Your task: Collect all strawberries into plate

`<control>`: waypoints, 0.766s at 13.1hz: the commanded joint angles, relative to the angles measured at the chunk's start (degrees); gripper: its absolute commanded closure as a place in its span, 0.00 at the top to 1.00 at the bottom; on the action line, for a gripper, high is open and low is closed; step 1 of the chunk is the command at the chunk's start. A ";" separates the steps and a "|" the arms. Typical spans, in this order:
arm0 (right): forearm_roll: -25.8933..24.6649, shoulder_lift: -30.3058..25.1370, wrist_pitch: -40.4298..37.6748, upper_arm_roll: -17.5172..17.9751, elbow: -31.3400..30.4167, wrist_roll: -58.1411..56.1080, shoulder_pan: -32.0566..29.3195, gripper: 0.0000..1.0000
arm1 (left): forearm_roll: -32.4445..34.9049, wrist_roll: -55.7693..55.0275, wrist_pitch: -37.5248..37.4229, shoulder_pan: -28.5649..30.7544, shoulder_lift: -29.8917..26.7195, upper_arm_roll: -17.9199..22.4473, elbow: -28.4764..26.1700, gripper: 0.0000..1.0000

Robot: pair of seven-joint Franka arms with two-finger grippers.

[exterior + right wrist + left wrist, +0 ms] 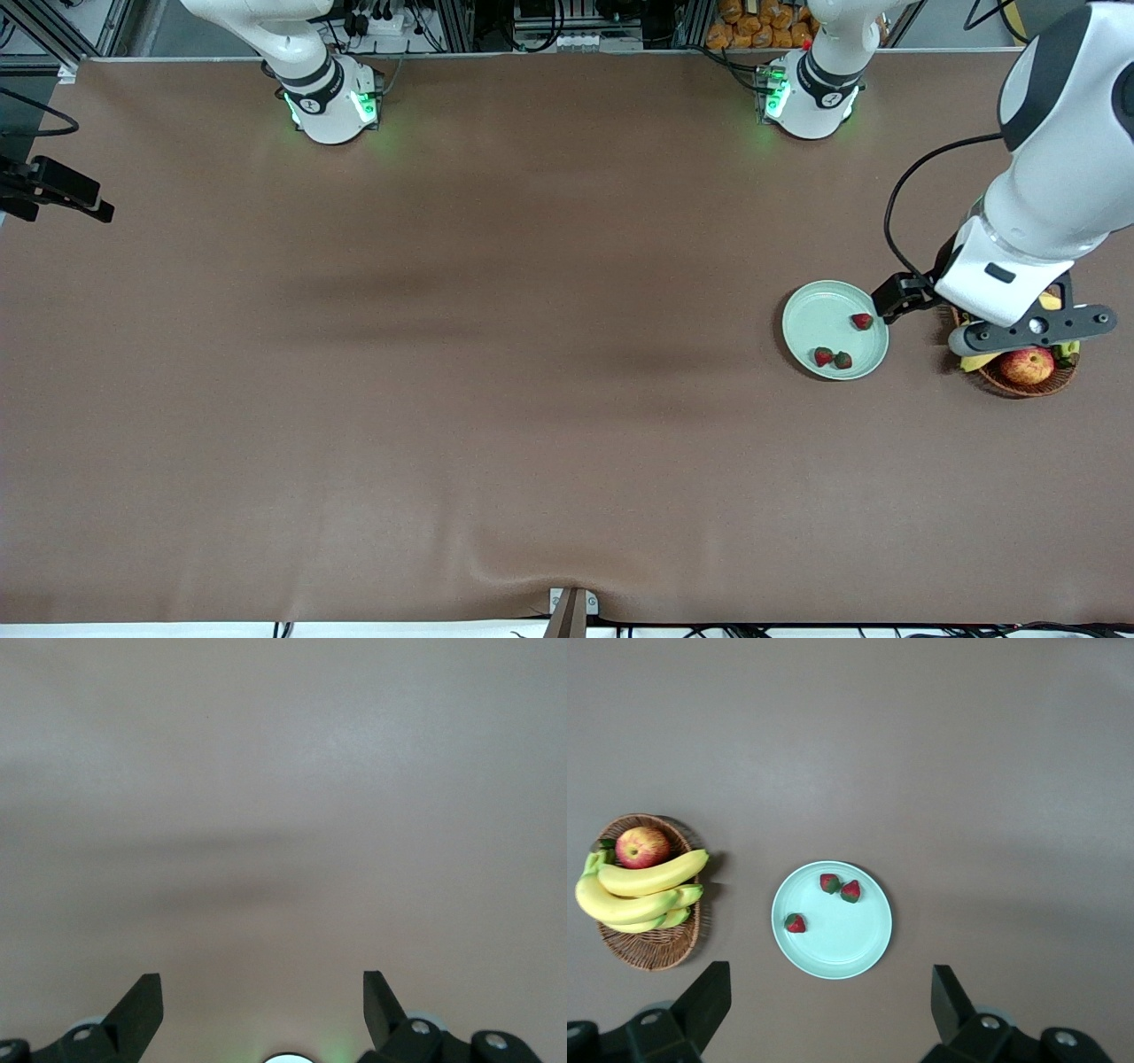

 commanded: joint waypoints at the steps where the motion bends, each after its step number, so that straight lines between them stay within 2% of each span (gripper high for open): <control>1: 0.80 0.51 -0.92 0.37 1.35 0.46 -0.41 1.00 | -3.19 2.08 -1.34 0.06 -4.06 0.69 -0.07 1.00; 2: 0.80 0.51 -0.92 0.37 1.35 0.46 -0.41 1.00 | -5.64 4.70 -1.34 -1.50 -6.77 4.09 -0.16 1.00; 4: 0.71 0.51 -0.92 0.37 1.35 0.46 -0.41 1.00 | -12.14 5.60 -2.74 -11.57 -10.30 18.29 -1.12 1.00; 5: 0.80 0.51 -1.01 0.37 1.35 0.55 -0.41 1.00 | -15.13 5.69 -4.06 -15.37 -11.61 23.75 -1.39 1.00; 6: 0.80 0.51 -1.01 0.37 1.35 0.46 -0.41 1.00 | -16.99 5.60 -4.68 -18.10 -13.19 27.20 -2.87 1.00; 9: 0.71 0.42 -1.10 0.46 1.35 0.46 -0.41 1.00 | -18.15 5.51 -4.68 -20.32 -17.59 30.74 -8.14 1.00; 10: 0.71 0.42 -1.10 0.46 1.35 0.46 -0.33 1.00 | -18.32 5.60 -4.68 -22.07 -19.17 33.10 -10.07 1.00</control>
